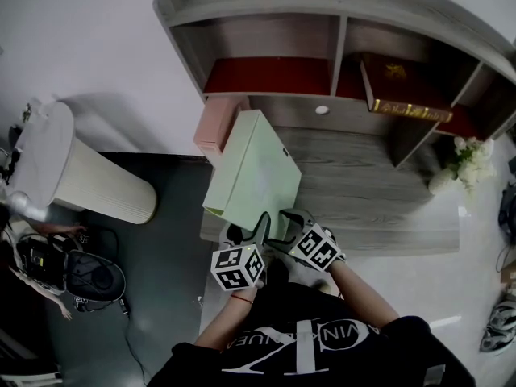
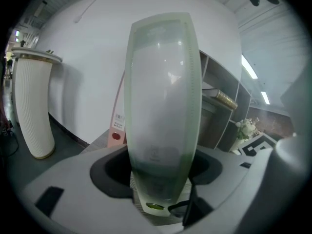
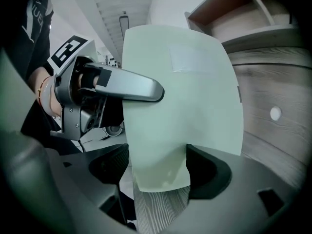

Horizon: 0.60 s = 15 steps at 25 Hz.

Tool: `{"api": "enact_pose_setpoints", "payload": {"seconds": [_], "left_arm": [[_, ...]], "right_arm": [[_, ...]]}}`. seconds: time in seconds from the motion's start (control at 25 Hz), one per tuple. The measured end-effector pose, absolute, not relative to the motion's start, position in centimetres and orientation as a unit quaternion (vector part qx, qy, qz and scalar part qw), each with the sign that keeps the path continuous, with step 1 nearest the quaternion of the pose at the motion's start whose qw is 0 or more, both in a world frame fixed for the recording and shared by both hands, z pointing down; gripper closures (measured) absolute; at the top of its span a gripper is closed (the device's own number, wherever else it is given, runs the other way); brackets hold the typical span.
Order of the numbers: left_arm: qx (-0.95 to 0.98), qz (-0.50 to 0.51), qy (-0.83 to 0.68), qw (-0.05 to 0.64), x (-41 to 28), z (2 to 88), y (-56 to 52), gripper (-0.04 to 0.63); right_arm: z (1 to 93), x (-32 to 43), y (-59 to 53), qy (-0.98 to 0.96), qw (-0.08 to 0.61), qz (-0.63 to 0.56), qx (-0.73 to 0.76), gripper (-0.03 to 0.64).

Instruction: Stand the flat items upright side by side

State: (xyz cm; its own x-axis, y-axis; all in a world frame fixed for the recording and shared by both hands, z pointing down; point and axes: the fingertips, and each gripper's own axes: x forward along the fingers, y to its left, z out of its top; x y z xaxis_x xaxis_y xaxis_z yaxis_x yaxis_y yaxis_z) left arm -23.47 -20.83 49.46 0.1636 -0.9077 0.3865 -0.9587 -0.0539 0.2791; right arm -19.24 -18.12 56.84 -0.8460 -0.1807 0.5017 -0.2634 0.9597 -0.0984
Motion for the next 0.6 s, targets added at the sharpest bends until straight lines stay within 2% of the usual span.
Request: {"api": "enact_pose_setpoints", "payload": {"seconds": [0.6], "left_arm": [[0.733, 0.119, -0.638, 0.204, -26.4, 49.3, -23.4, 0.284]], "right_arm": [[57.4, -23.6, -21.2, -0.962, 0.243, 0.076, 0.097, 0.242]]}}
